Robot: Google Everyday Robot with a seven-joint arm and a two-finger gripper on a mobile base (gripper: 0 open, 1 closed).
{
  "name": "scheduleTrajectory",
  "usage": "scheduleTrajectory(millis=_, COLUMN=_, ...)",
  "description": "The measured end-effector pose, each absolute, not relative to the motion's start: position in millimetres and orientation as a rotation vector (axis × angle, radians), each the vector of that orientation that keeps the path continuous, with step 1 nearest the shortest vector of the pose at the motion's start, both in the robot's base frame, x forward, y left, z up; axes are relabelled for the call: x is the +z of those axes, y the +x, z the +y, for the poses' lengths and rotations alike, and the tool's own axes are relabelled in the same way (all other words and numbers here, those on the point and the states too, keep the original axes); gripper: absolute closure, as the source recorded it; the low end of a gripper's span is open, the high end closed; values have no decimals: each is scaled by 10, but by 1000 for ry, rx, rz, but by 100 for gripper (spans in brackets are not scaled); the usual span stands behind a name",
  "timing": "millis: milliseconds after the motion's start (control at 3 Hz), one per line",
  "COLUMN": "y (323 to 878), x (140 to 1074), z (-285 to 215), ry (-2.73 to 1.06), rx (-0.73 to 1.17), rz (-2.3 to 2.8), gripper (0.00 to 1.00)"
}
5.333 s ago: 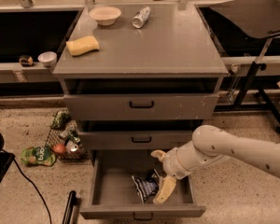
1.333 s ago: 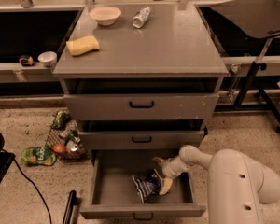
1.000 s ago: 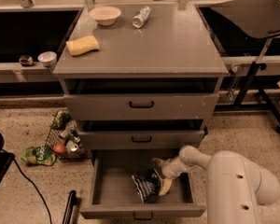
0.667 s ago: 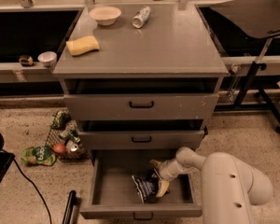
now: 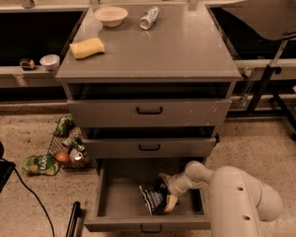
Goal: Pick blue chip bag from bottom drawer and place on counter
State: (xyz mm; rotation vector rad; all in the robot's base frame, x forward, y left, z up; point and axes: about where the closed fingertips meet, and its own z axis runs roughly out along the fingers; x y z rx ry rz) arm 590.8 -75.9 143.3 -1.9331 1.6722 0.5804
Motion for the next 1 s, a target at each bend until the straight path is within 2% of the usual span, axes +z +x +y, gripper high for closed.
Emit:
scheduleTrajectory(millis=667, y=5867, x=1252, z=-708, ry=-1938, rx=641, rz=1646, gripper=0)
scheduleTrajectory(millis=1000, y=5857, x=1208, z=-638, ry=-1955, rx=670, rz=1608, gripper=18)
